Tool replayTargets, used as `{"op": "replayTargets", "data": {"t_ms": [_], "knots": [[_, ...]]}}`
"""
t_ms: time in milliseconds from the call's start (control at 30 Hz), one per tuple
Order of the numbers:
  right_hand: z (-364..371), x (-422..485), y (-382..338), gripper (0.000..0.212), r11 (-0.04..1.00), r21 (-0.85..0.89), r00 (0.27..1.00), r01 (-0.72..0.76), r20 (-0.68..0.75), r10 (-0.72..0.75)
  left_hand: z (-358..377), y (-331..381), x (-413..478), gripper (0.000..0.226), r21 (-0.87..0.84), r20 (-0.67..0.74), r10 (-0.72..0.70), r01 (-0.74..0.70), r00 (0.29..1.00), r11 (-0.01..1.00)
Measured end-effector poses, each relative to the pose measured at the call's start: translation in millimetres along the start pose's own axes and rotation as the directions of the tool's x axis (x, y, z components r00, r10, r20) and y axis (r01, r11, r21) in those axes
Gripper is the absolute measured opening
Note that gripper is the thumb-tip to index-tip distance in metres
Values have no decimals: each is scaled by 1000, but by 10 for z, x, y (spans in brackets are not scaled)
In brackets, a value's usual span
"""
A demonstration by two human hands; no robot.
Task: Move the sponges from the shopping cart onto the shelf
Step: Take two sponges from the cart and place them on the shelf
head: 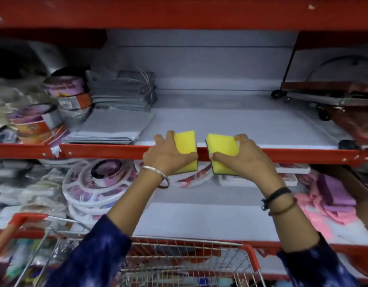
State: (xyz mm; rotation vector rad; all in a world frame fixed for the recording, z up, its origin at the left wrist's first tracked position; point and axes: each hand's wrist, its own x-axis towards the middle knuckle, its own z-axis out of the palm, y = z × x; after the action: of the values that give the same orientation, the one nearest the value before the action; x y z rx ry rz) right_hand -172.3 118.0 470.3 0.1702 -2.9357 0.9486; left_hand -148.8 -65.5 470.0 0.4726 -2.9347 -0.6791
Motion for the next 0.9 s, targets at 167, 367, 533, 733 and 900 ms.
{"op": "replayTargets", "data": {"t_ms": [167, 367, 533, 733, 900], "knots": [[71, 637, -258, 86, 1000, -30, 1000, 8, -14, -8, -173, 195, 587, 88, 59, -8, -7, 8, 1000, 998], [355, 1277, -388, 91, 993, -108, 998, -56, 12, 58, -30, 208, 1246, 94, 179, 6, -58, 56, 998, 982], [569, 1564, -321, 92, 982, -141, 988, -124, 74, 135, 175, 106, 1535, 89, 234, 45, -69, 57, 997, 971], [604, 1552, -284, 95, 975, -184, 989, -124, 58, 137, 176, 17, 1523, 88, 277, 10, -35, 31, 999, 960], [417, 1059, -280, 77, 996, -47, 972, 74, -219, -82, 57, 61, 1004, 60, 90, -325, 95, -69, 941, 994]]}}
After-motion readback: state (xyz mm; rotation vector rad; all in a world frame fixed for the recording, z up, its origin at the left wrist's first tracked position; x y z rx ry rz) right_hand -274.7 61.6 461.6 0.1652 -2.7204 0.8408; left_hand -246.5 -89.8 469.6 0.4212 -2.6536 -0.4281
